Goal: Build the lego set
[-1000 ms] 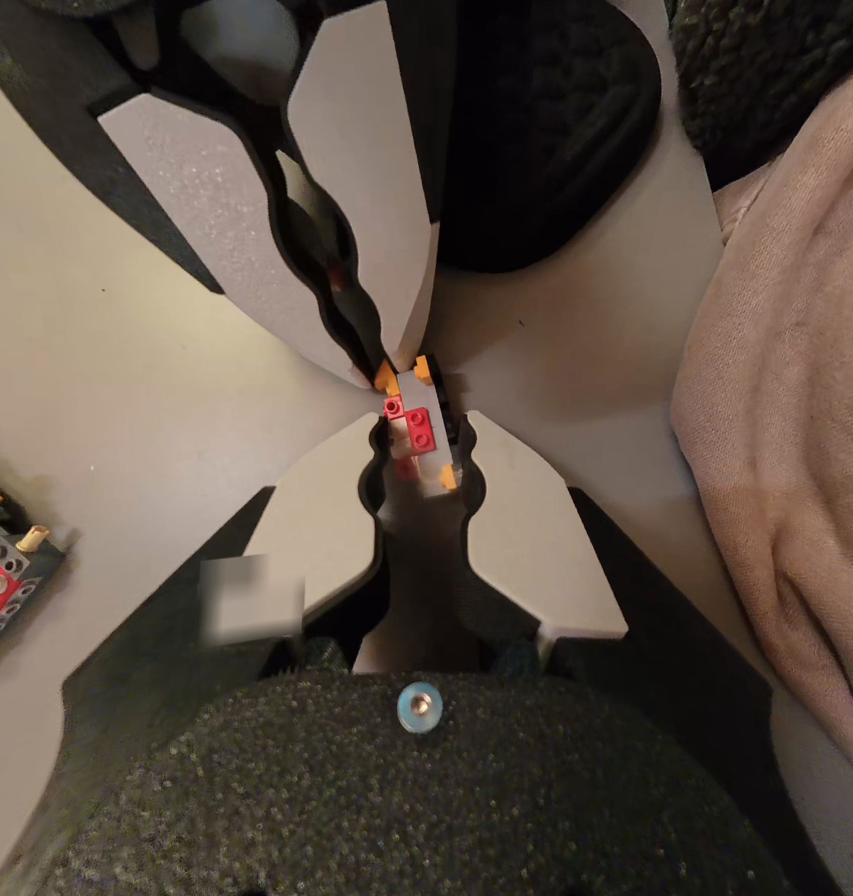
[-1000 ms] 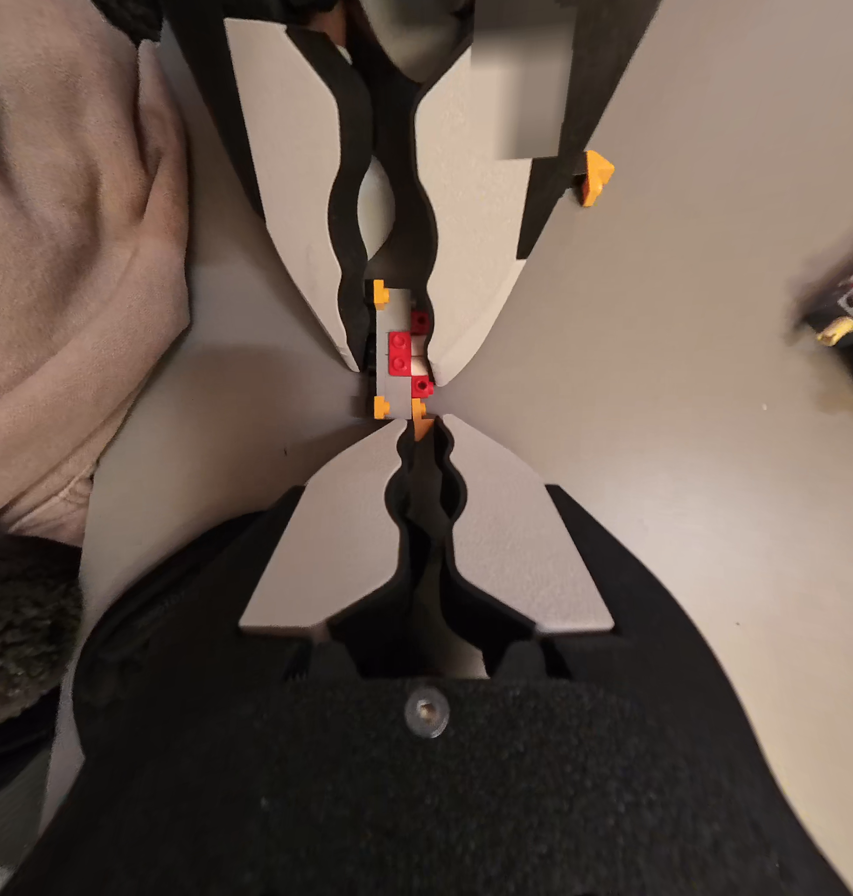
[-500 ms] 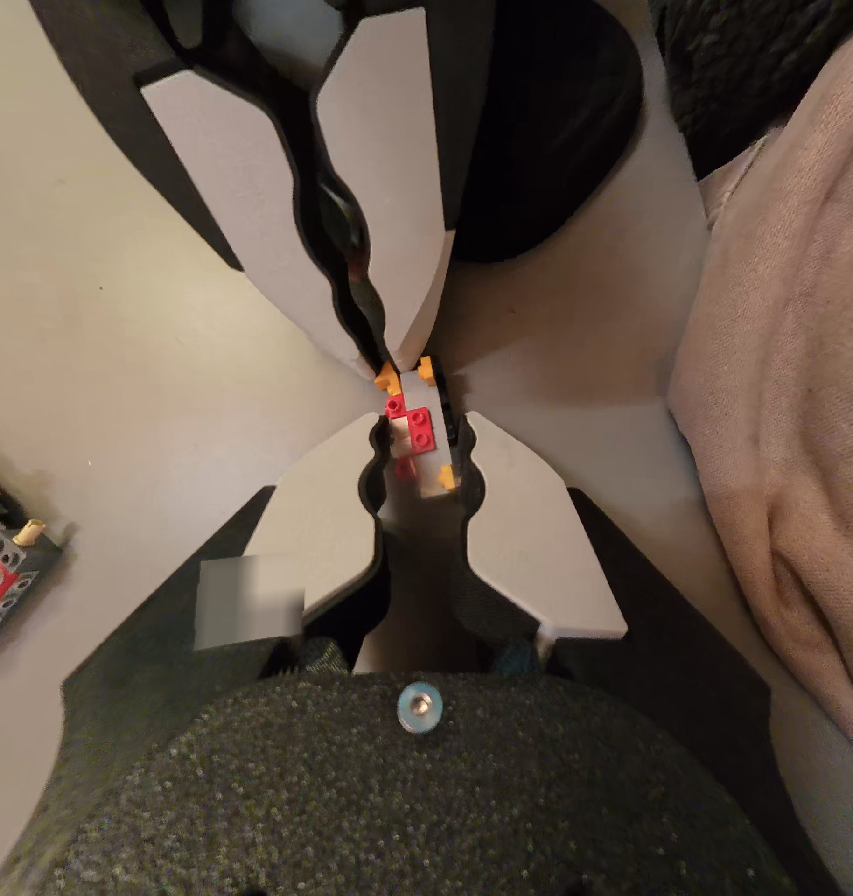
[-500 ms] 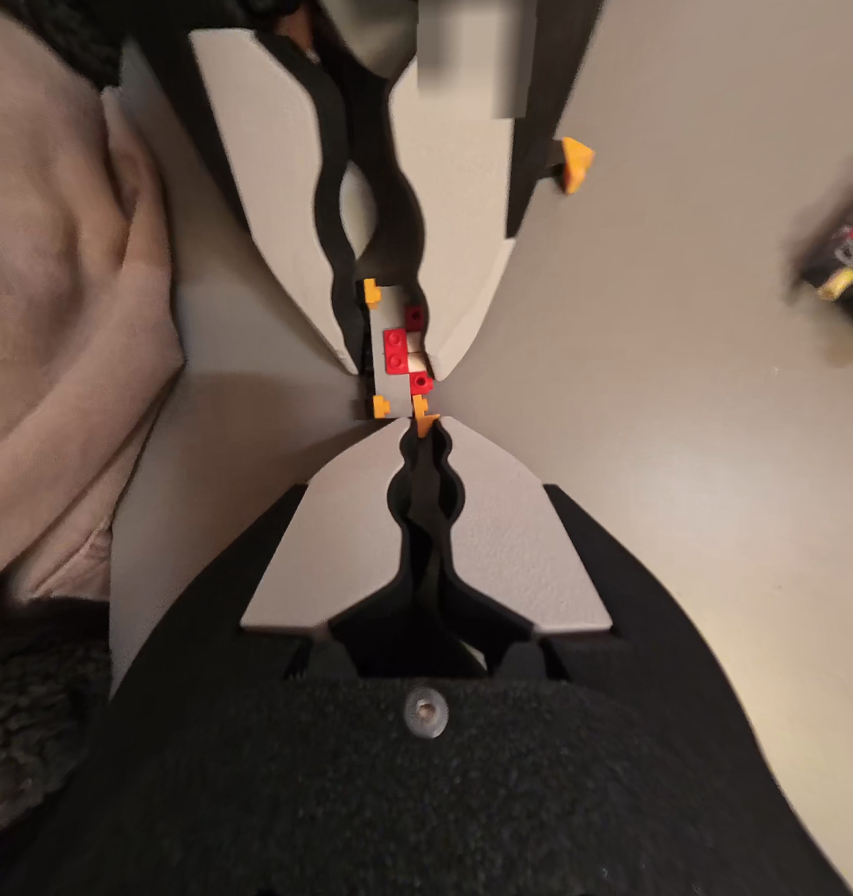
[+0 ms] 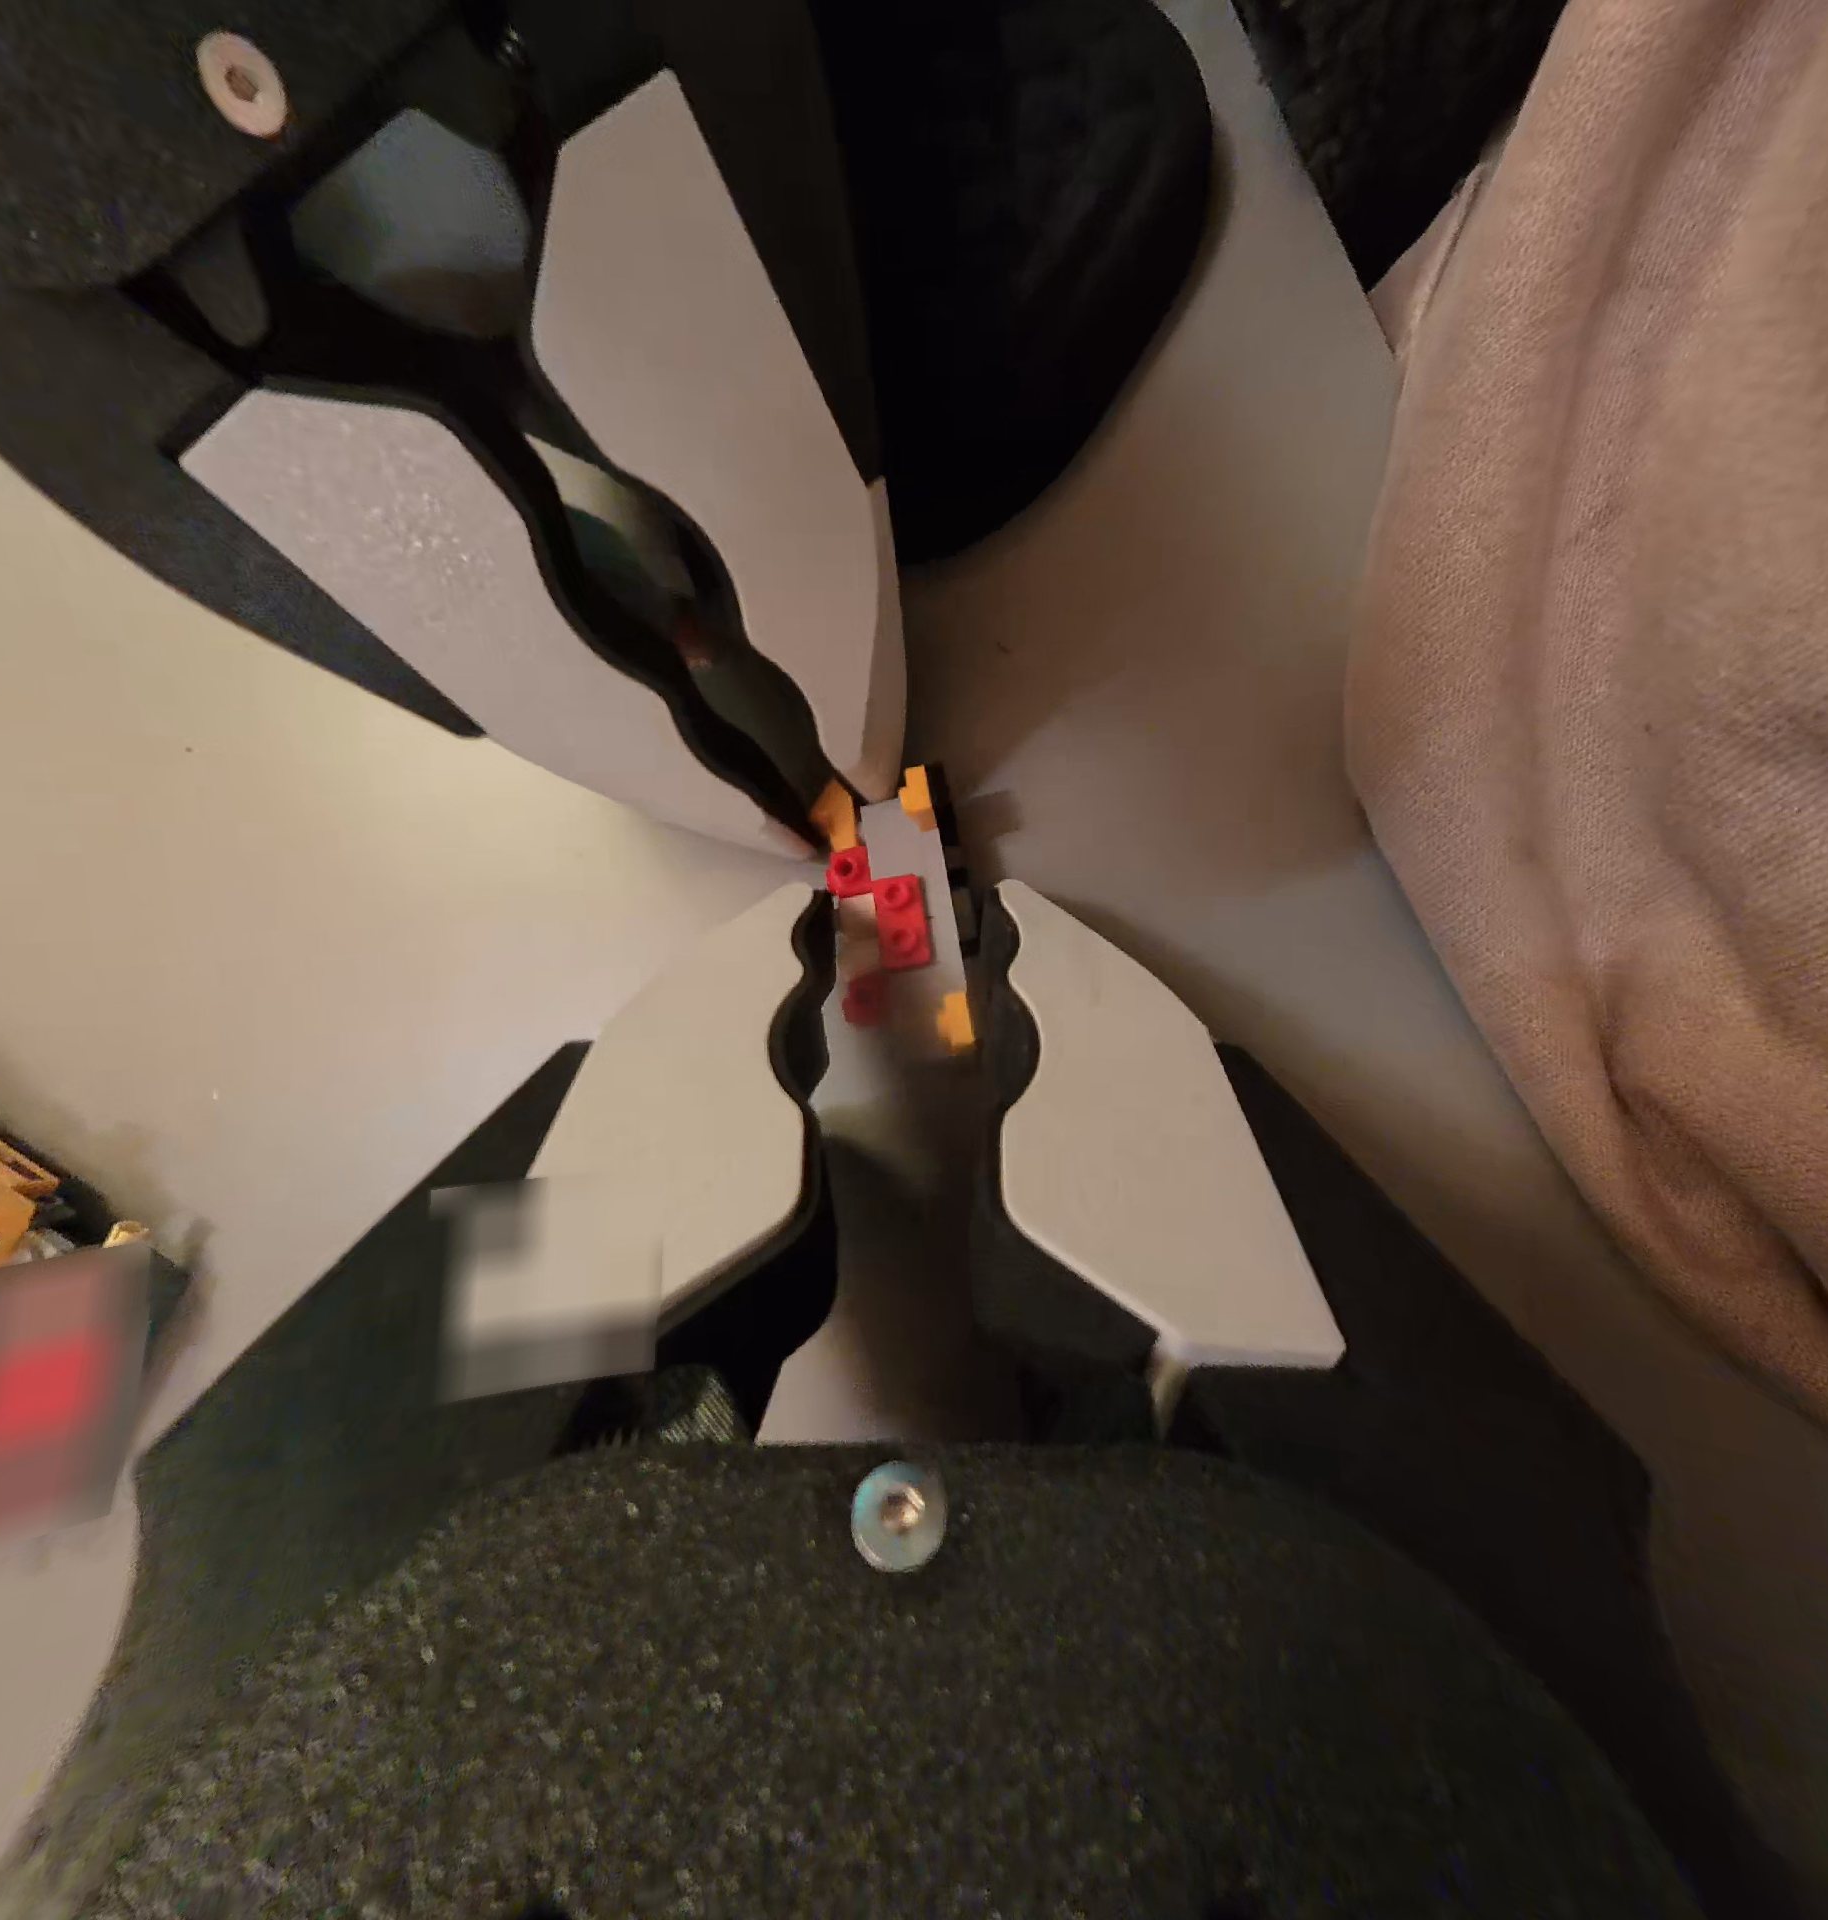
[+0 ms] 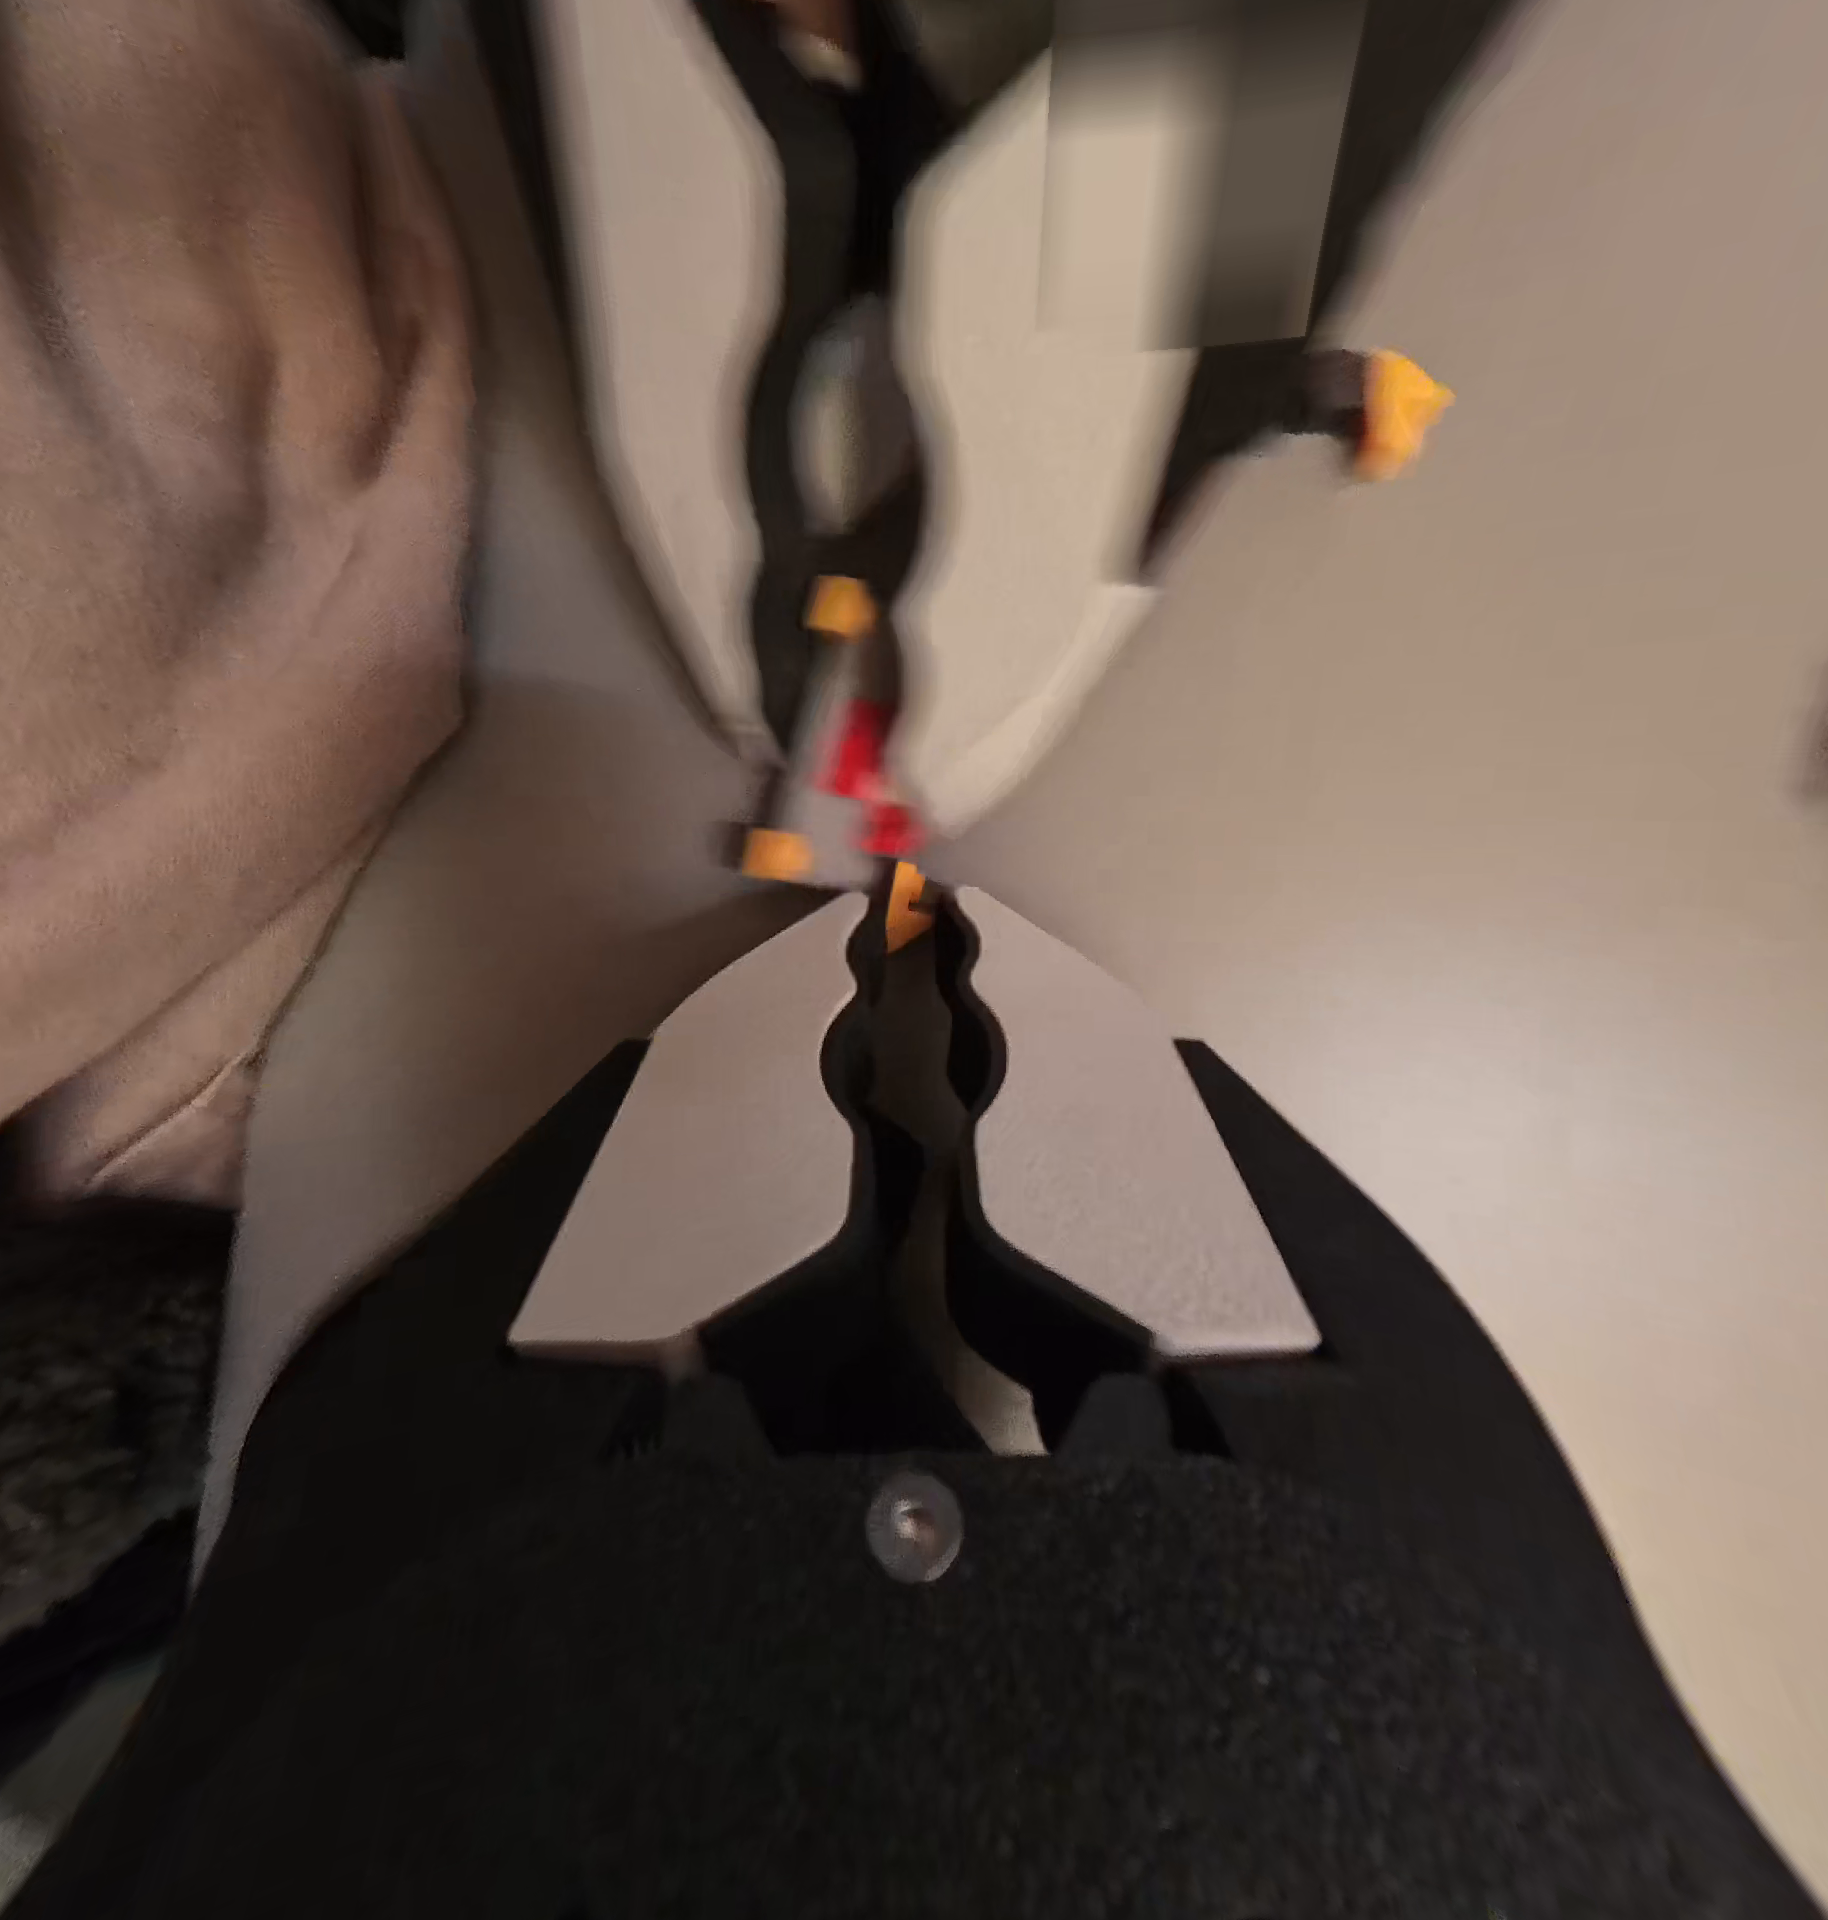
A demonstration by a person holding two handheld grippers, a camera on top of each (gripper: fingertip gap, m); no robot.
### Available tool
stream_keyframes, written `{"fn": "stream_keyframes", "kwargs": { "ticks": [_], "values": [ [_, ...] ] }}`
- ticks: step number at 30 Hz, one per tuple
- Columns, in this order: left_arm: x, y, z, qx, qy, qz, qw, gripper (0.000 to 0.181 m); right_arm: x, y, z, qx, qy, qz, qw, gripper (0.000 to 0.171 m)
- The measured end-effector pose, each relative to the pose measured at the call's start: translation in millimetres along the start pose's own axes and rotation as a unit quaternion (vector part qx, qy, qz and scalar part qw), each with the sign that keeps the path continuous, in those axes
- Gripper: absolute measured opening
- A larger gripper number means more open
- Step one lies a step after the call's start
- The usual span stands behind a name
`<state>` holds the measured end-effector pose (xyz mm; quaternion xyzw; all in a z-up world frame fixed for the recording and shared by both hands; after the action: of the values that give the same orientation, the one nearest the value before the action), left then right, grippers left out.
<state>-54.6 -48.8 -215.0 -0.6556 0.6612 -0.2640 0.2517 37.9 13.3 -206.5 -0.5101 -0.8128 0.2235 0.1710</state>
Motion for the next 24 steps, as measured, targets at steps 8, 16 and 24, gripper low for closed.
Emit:
{"fn": "stream_keyframes", "kwargs": {
  "ticks": [8, 16, 24],
  "values": [
    [-5, 3, -4, 0.006, -0.023, -0.029, 0.999, 0.026, 16, 11, -20, -0.018, 0.075, 0.065, 0.995, 0.009],
    [-8, 5, -40, 0.101, -0.041, -0.109, 0.988, 0.052, 23, 12, -34, 0.05, 0.121, 0.096, 0.987, 0.01],
    [-7, 21, -74, 0.332, 0.016, -0.345, 0.878, 0.027, 12, -31, -29, 0.146, 0.147, 0.015, 0.978, 0.01]
  ]
}}
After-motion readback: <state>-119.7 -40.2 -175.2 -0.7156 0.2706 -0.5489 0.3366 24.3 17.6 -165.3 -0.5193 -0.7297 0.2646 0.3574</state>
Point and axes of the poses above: each gripper's, where its closed fingertips meet, z out along the fingers, y out of its underside, x = y × z across the jaws, the point moved 8 cm from there along -z, back along the fingers, and after that the axes turned 11 degrees about y, right-handed, at the moved point
